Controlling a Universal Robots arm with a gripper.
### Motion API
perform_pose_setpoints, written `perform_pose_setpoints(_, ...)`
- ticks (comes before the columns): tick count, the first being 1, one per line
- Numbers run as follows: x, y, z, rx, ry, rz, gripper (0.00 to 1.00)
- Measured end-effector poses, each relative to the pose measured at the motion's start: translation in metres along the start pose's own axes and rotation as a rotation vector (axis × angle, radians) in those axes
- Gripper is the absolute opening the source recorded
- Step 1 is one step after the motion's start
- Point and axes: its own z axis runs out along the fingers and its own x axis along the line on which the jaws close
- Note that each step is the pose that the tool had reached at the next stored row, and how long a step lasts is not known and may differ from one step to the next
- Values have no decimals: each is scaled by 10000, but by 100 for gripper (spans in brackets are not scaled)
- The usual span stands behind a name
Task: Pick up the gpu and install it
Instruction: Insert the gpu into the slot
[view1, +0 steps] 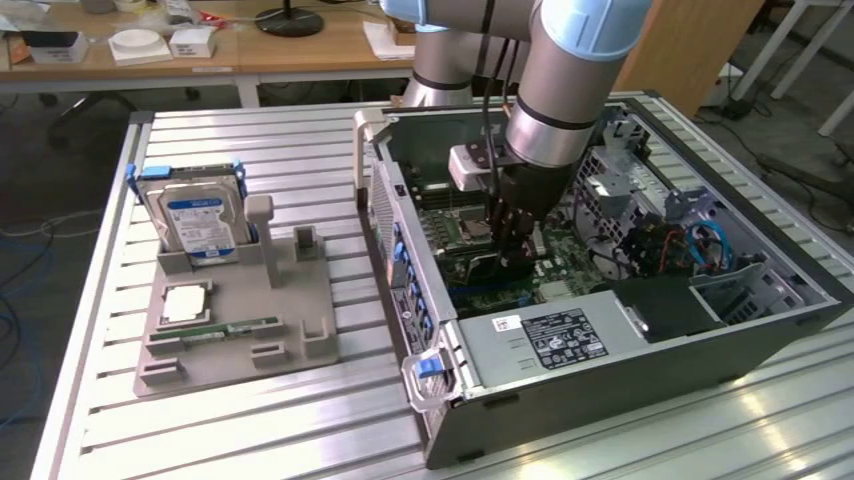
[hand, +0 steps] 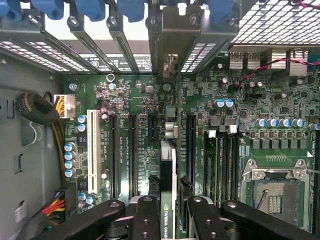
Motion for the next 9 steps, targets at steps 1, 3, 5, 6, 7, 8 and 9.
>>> perform_pose_setpoints(1,0,0,2,0,0,0,26)
perform_pose_setpoints(3,1,0,17,-1,6,0,26)
perform_pose_setpoints(5,1,-1,46,-1,5,-2,26)
perform_pose_setpoints(6,1,-1,50,-2,2,-1,26)
perform_pose_setpoints(7,1,0,51,-1,3,1,26)
perform_pose_setpoints(8,1,1,52,-1,3,0,26)
perform_pose_setpoints(9,1,1,54,0,0,0,26)
